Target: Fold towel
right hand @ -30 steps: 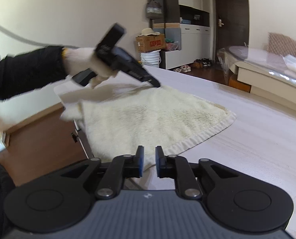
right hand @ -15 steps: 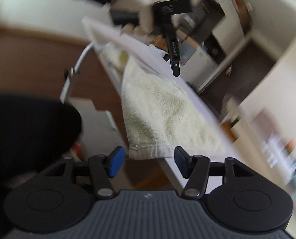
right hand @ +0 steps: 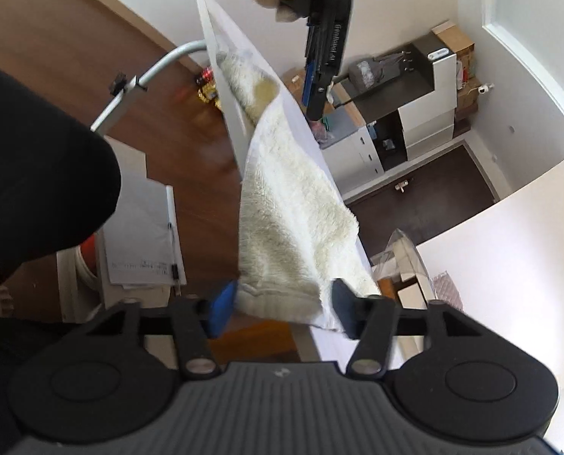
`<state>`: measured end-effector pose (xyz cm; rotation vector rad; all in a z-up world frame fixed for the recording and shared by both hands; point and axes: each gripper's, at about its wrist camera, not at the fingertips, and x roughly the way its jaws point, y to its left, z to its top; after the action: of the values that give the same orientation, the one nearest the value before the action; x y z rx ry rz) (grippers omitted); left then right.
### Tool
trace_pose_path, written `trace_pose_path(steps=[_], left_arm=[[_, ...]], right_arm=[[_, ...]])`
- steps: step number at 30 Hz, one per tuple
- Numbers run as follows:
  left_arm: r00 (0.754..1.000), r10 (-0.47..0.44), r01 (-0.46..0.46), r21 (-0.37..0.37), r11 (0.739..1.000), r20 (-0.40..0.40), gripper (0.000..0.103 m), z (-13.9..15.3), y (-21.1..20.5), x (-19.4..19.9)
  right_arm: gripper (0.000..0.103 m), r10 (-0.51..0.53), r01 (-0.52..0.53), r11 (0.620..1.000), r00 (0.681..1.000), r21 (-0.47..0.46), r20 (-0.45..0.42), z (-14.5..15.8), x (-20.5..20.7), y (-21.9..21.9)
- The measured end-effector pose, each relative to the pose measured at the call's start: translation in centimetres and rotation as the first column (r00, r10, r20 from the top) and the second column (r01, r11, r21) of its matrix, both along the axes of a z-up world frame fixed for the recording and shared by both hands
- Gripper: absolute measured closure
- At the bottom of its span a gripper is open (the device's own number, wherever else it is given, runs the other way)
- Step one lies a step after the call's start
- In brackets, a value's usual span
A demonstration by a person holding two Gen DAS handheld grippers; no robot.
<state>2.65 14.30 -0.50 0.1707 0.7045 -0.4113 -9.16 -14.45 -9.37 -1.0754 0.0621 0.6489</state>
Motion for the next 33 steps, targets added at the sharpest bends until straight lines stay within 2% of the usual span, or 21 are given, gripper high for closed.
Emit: trace_pose_path(steps=[1,2,3,6,11,15,20,23,25,27,29,32,33], left_arm=[[1.000,-0.004,0.004,0.007,1.000,0.000,0.054,0.0,0.1,-0.3],[1.000,-0.011,0.011,0.010,1.000,-0.001,0.054,0.1,0.1,-0.7],[1.000,-0.017,0.017,0.014,1.000,-0.003,0.053,0.1,0.1,-1.1],[0.999,-0.048,0.048,0.030,0.998,0.000,0.052,0.0,0.3,-2.5],[0.990,-0.137,0.136,0.063,0.989,0.015,0.052,-0.3,0.7,-5.5],[0.969,-0.240,0.234,0.102,0.967,0.056,0.053,-0.7,-0.2,-8.2],[0.917,-0.392,0.372,0.197,0.907,0.071,0.057,-2.0,-2.4,-11.0],[0.885,-0.461,0.423,0.298,0.855,0.065,0.069,-3.5,-3.9,-12.1],[0.867,-0.494,0.433,0.390,0.812,0.066,0.086,-4.5,-4.8,-12.5],[0.854,-0.517,0.437,0.454,0.776,0.061,0.097,-5.1,-5.4,-12.8],[0.843,-0.536,0.446,0.497,0.744,0.047,0.101,-5.4,-5.7,-13.1],[0.843,-0.539,0.464,0.509,0.725,0.000,0.101,-4.2,-5.5,-12.8],[0.841,-0.540,0.475,0.492,0.729,-0.012,0.101,-3.5,-5.2,-12.5]], right_arm=[[0.068,0.002,-0.002,1.000,1.000,0.008,-0.011,0.4,0.0,-0.2],[0.068,0.004,-0.003,1.000,1.000,0.017,-0.022,0.8,-0.1,-0.5],[0.075,0.005,-0.004,1.000,0.999,0.026,-0.033,1.2,-0.1,-0.7],[0.083,0.009,-0.006,0.999,0.998,0.051,-0.066,2.4,-0.4,-1.1],[0.090,-0.027,0.051,0.990,0.984,0.128,-0.176,4.6,0.2,-2.0],[0.091,-0.072,0.114,0.979,0.970,0.171,-0.231,5.9,1.2,-3.0],[0.091,-0.107,0.159,0.971,0.957,0.179,-0.269,6.5,2.0,-3.9],[0.091,-0.111,0.165,0.969,0.955,0.184,-0.274,6.7,1.9,-4.1],[0.091,-0.112,0.166,0.968,0.956,0.186,-0.272,6.8,1.8,-4.2],[0.091,-0.113,0.170,0.967,0.953,0.190,-0.280,6.9,1.7,-4.3],[0.091,-0.112,0.170,0.967,0.952,0.188,-0.286,7.1,1.6,-4.4],[0.091,-0.104,0.166,0.968,0.949,0.191,-0.297,7.7,1.5,-4.8],[0.091,-0.102,0.167,0.966,0.949,0.198,-0.299,8.1,1.7,-5.0]])
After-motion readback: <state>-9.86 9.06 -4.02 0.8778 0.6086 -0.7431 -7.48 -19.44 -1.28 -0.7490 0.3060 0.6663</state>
